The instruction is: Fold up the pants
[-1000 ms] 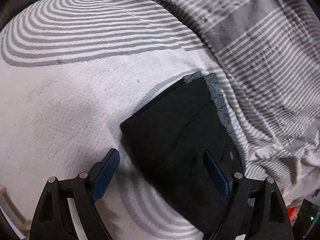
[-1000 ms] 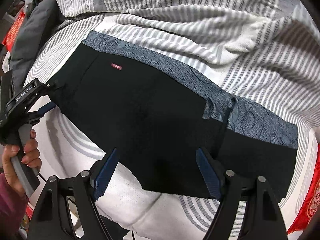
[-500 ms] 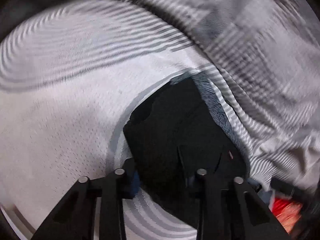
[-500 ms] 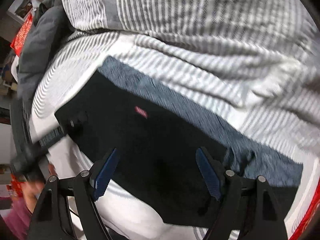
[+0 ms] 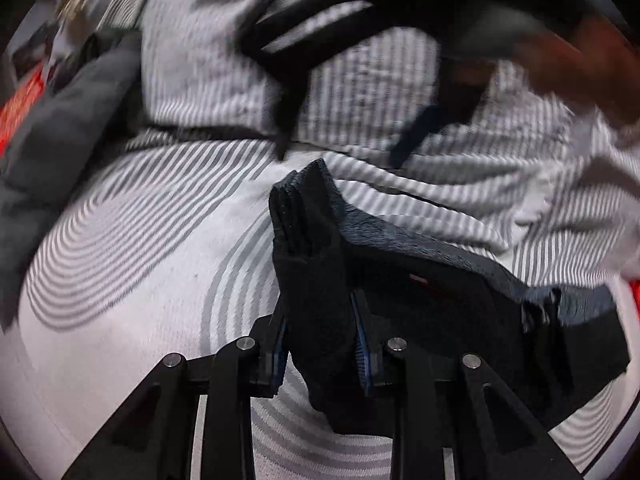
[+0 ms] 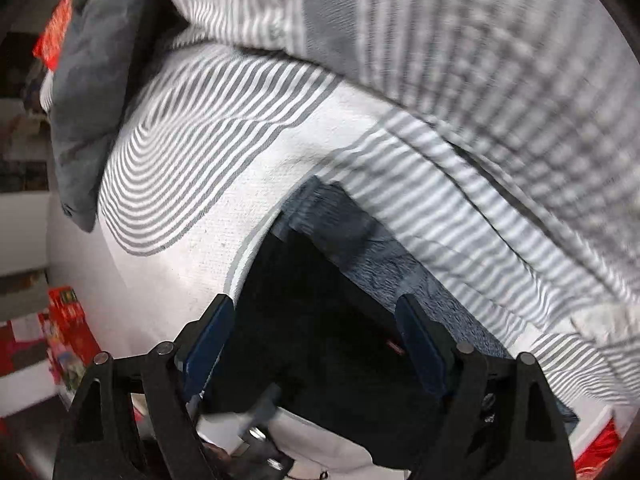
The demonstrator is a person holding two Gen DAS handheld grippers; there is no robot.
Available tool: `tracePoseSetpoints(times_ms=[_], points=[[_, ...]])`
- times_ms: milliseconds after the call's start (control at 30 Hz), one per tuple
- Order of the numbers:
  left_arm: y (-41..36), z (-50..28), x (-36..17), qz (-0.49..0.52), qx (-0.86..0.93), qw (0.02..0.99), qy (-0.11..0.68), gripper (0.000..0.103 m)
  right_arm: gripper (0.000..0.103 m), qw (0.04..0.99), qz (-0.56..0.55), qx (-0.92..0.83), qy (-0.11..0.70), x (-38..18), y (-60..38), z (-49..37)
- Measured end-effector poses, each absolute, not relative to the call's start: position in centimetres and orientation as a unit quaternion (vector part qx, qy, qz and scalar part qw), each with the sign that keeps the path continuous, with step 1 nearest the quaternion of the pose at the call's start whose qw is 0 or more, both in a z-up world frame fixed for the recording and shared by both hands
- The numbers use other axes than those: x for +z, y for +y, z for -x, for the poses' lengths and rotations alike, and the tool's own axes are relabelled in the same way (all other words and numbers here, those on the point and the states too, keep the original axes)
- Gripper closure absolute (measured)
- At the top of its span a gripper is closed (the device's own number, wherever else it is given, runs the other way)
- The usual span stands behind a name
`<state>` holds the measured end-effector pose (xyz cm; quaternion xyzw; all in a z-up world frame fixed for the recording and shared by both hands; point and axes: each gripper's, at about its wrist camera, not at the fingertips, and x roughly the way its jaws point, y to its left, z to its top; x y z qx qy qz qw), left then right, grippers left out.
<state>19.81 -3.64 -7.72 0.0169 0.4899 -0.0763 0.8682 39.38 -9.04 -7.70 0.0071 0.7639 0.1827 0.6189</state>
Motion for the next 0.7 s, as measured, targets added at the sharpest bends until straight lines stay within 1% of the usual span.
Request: tracePoseSetpoints(times_ms=[300, 400, 433, 467, 500, 533, 600, 700], points=[[-4.3, -19.5, -7.2, -0.030, -0.085, 0.872, 0.481, 0.074, 0.016, 0.557, 0.097, 0.148, 0.812, -12.3, -4.6, -39.3], [-4.1, -19.4, -7.2, -0.028, -0.085, 0.872, 0.482, 0.074, 0.017, 0.553, 0.102, 0.141, 0.815, -13.6, -4.3, -39.0], [-4.1, -19.5, -7.3, -0.028, -0.085, 0.871, 0.482, 0.074, 0.022, 0.552, 0.097, 0.141, 0.816, -13.8, -4.4, -38.9], [-4.1, -19.5, -7.2, -0.027, -0.086, 0.871, 0.483, 0.074, 0.056, 0.550, 0.082, 0.144, 0.818, -14.0, -4.8, -38.8], [-4.1, -19.5, -7.2, -0.024, -0.091, 0.869, 0.485, 0.074, 0.078, 0.546, 0.057, 0.150, 0.822, -14.1, -5.2, -38.6], [-4.2, -19.4, -7.1, -0.025, -0.093, 0.870, 0.484, 0.074, 0.078, 0.550, 0.038, 0.148, 0.821, -13.6, -6.3, -38.5], [-4.6, -19.1, -6.6, -0.032, -0.099, 0.872, 0.479, 0.074, 0.082, 0.564, 0.017, 0.158, 0.810, -12.8, -7.2, -38.2], [-5.1, -18.7, -5.3, -0.033, -0.111, 0.876, 0.468, 0.074, 0.084, 0.593, -0.042, 0.174, 0.785, -10.6, -10.0, -37.2]])
